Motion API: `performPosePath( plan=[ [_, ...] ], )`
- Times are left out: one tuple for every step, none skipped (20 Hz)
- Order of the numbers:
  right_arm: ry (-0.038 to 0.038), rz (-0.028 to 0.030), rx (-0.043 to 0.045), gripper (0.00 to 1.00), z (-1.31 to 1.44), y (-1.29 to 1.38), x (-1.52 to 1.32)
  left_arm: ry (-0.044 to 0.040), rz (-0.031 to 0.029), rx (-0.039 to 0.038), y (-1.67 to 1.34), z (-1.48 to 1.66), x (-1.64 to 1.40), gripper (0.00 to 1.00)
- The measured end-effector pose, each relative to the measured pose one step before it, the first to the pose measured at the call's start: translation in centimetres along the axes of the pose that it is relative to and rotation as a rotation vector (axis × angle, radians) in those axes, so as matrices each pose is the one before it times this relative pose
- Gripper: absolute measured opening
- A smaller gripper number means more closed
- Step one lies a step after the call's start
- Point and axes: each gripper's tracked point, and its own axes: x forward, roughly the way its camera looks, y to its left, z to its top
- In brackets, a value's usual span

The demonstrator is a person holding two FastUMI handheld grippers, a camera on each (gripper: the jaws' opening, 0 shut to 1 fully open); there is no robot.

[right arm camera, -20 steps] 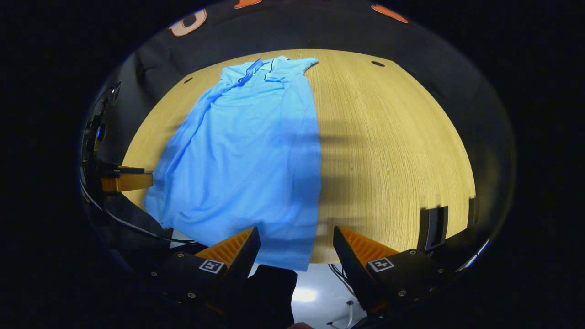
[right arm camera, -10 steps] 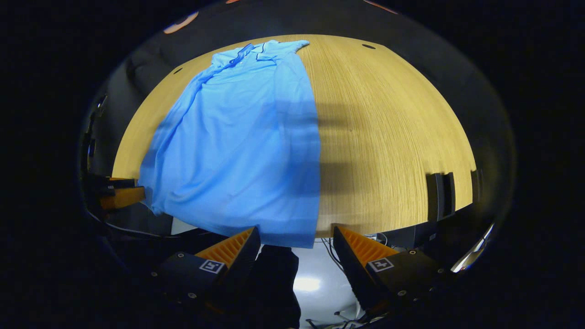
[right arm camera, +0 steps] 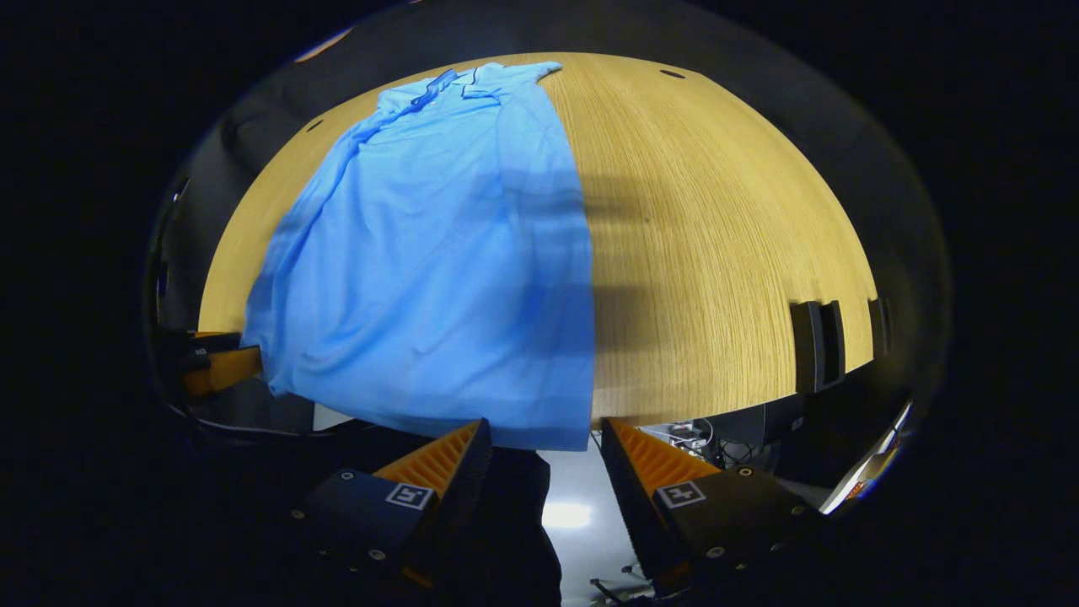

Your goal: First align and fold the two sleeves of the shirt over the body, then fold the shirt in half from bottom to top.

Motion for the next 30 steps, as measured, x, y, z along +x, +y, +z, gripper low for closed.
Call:
performPosePath(
  plan=[
    [0.00595,-0.00287,-0.00725,0.79,-0.12,0.059,-0.013,-0.00184,-0.0016,0.00324,-0.278,0.199,0.102,0.97],
    [0.01088,0.02434,-0.01366,0.78,-0.069,0.564,-0.366,0.00368,-0.00046,0.00424,-0.293,0.026,0.057,0.89],
    [-0.01882,0.0231,-0.01493,0.77,0.35,0.495,-0.473,-0.00265,0.0003,-0.00114,-0.26,0.065,-0.014,0.84],
    [-0.01338,-0.0088,-0.01987,0.7,0.332,-0.214,0.126,-0.00686,0.0023,-0.00026,-0.199,0.069,0.105,0.79],
    [0.01579,-0.02158,-0.02125,0.74,-0.165,-0.495,0.404,-0.00368,0.00037,-0.00202,-0.061,0.049,-0.047,0.77],
    [0.00949,-0.00871,-0.00574,0.7,-0.285,-0.163,0.124,0.00236,0.00074,-0.00272,-0.022,-0.03,-0.038,0.77],
    [-0.00247,-0.00123,0.00398,0.7,0.172,0.106,0.182,-0.00025,0.00008,-0.00643,0.034,-0.074,-0.009,0.77],
    [0.00312,-0.00621,-0.00387,0.7,0.185,0.039,0.023,-0.00049,0.00079,-0.0067,0.027,-0.078,-0.045,0.77],
    [-0.00136,-0.00601,-0.0124,0.7,-0.083,-0.037,0.077,0.00089,0.00197,-0.00179,-0.086,0.076,0.086,0.77],
    [-0.00087,-0.01785,-0.01333,0.7,0.011,-0.217,0.068,-0.00349,-0.00173,-0.00438,-0.215,0.191,0.006,0.77],
    [-0.00107,-0.00304,-0.00333,0.69,0.043,-0.044,0.038,0.00405,-0.00375,0.00457,-0.345,0.154,0.072,0.67],
    [0.0031,0.00011,-0.00739,0.6,-0.034,0.084,-0.034,-0.00594,-0.00794,-0.00009,-0.533,0.155,0.205,0.63],
    [0.00179,0.00418,0.00917,0.43,0.128,0.147,0.064,0.00274,-0.01091,-0.008,-0.562,0.11,0.008,0.43],
    [-0.00796,0.00719,0.00981,0.27,0.0,0.067,0.065,0.00222,0.00499,0.00968,-0.166,0.129,-0.194,0.23],
    [-0.00567,0.01388,0.00507,0.16,0.158,0.003,-0.117,-0.00285,-0.01956,0.0093,-0.663,0.079,0.023,0.13],
    [-0.00812,0.03041,0.03549,0.07,-0.103,0.099,-0.106,-0.00006,-0.02767,-0.00648,-0.753,0.139,0.246,0.1],
    [-0.02608,0.05269,0.04812,0.05,0.466,0.478,-0.349,-0.0072,-0.03716,-0.01959,-0.854,0.242,-0.317,0.08],
    [-0.02472,0.02601,0.02167,0.03,0.702,0.159,-0.239,-0.02397,-0.01731,-0.00629,-0.471,0.656,-0.383,0.08],
    [-0.03097,0.00513,0.00696,0.04,0.81,-0.24,-0.426,-0.03027,-0.00132,0.01127,-0.089,0.815,-0.529,0.08],
    [-0.02959,0.0272,0.00679,0.03,0.828,0.183,-0.496,-0.03125,0.00455,0.0106,0.066,0.902,-0.58,0.08],
    [-0.02996,0.01712,0.00471,0.04,1.015,0.244,-0.427,-0.02314,0.0041,0.00531,0.042,0.811,-0.366,0.08],
    [-0.02145,0.0124,-0.01137,0.04,0.969,-0.02,-0.402,-0.02562,0.01102,-0.00043,0.295,0.972,-0.431,0.08],
    [-0.02323,0.00567,-0.01046,0.04,1.047,-0.017,-0.335,-0.02425,0.00189,-0.00726,0.12,1.016,-0.397,0.08],
    [-0.01872,0.0139,-0.00483,0.03,0.91,0.187,-0.293,-0.02532,-0.00328,-0.00916,-0.075,1.175,-0.444,0.08],
    [-0.01673,0.01036,0.00486,0.03,1.018,0.135,-0.235,-0.01572,0.00194,-0.00615,0.096,0.942,-0.301,0.1],
    [-0.01283,0.01967,0.00917,0.04,1.008,0.21,-0.317,-0.02103,0.00028,-0.00416,0.063,0.861,-0.501,0.08],
    [-0.01425,0.00966,0.00588,0.03,1.057,0.107,-0.186,-0.02016,0.00012,-0.00072,0.048,0.988,-0.303,0.08],
    [-0.0124,0.00421,-0.00277,0.04,0.947,-0.083,-0.23,-0.02042,-0.00368,0.00178,-0.067,1.22,-0.364,0.1],
    [-0.01982,-0.00259,-0.00423,0.03,1.066,-0.127,-0.181,-0.01963,-0.00351,0.00129,0.071,1.296,-0.194,0.08],
    [-0.0175,-0.00085,-0.00131,0.03,1.189,-0.142,-0.045,-0.0165,-0.0078,0.00196,0.012,1.117,-0.097,0.08]
  ],
)
